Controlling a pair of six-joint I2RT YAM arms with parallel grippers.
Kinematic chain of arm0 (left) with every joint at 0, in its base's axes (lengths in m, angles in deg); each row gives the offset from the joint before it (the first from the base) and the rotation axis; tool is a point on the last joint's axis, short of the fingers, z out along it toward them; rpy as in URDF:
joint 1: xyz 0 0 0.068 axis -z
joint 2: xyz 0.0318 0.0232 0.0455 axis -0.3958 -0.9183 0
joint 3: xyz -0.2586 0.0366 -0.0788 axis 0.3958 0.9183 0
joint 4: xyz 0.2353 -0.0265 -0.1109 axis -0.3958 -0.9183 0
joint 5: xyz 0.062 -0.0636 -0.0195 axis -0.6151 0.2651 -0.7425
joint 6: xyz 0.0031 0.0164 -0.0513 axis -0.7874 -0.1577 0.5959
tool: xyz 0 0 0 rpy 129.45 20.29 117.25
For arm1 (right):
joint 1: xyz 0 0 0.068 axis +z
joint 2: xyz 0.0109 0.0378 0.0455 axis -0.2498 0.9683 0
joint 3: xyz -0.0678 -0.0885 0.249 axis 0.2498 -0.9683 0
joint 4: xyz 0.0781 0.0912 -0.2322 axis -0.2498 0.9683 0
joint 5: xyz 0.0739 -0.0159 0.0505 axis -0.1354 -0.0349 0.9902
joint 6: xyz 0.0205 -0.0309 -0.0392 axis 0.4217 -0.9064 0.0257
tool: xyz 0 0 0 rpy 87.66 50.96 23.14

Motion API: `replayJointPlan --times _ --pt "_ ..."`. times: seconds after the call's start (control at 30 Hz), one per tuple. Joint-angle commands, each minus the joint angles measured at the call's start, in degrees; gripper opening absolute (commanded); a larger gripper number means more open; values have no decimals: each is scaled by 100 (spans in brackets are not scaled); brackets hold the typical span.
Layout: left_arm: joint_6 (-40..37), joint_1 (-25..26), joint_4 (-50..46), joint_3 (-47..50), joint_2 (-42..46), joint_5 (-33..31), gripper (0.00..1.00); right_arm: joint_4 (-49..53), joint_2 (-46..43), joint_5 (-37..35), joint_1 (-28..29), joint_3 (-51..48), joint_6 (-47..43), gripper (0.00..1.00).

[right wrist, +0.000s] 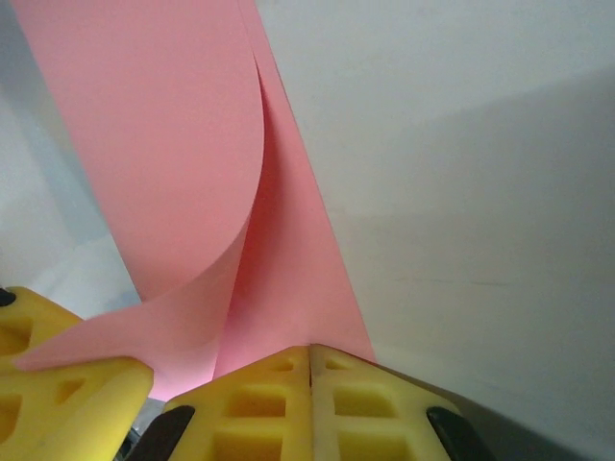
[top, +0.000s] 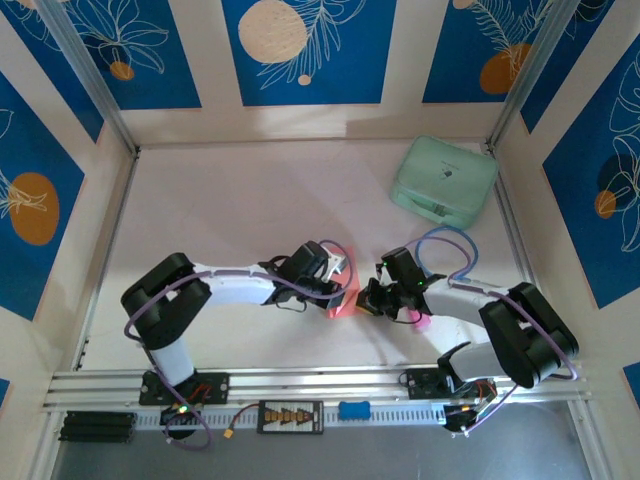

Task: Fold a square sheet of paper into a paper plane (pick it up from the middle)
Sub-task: Fold the triangle a second time at the center of the table.

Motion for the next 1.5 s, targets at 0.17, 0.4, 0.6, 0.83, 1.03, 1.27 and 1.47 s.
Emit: replayJointPlan --times 0.17,0.4,0.6,0.83,1.03,1.27,1.47 --pt "-227 -74 -293 -222 -31 228 1 307 116 -140 -38 59 -131 0" --pt "69 -85 158 -81 -109 330 0 154 -54 11 41 224 -144 0" --pt "146 -79 283 -28 -106 376 0 -208 -17 142 151 176 75 0" --pt "163 -90 264 -30 -112 360 0 -679 147 274 207 69 302 0" --pt "175 -81 272 -45 -118 358 0 -681 372 174 243 37 409 0" --pt "178 -115 247 7 -68 262 0 -299 501 -110 195 -81 251 0" --pt "187 -230 344 135 -55 202 0 -96 434 -104 96 -50 72 0"
